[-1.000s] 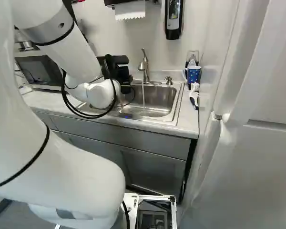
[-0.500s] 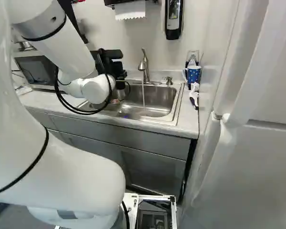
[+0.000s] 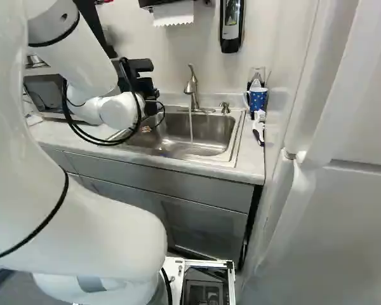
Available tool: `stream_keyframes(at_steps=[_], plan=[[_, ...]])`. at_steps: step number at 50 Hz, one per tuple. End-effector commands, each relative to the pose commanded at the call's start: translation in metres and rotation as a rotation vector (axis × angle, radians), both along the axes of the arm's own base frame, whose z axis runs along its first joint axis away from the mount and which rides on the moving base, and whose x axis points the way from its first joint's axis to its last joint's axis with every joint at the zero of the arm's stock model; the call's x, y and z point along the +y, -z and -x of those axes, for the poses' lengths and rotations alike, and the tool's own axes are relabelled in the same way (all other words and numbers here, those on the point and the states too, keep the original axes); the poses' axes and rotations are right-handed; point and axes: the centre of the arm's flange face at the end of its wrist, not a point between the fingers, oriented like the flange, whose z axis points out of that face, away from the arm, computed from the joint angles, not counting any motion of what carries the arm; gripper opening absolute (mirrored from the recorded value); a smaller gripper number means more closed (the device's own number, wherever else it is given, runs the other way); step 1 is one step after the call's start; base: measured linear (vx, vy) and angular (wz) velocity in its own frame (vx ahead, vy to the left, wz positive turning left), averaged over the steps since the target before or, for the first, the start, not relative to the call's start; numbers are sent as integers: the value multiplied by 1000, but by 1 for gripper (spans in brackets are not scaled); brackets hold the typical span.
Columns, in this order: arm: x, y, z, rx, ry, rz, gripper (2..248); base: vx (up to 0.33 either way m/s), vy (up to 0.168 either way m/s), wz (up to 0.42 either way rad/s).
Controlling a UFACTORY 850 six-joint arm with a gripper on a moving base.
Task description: Rinse the cup and place it in the tray
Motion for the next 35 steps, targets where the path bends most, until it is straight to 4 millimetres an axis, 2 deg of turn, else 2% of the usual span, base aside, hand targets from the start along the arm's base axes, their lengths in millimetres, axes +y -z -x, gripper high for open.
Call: stream_keyframes(at_steps=[13, 21, 35], plan=[[17, -14, -7, -18, -35, -4, 122, 0, 0, 0], [26, -15, -12, -16, -54, -4, 122, 0, 0, 0], [28, -15, -12, -2, -53, -61, 122, 0, 0, 0]])
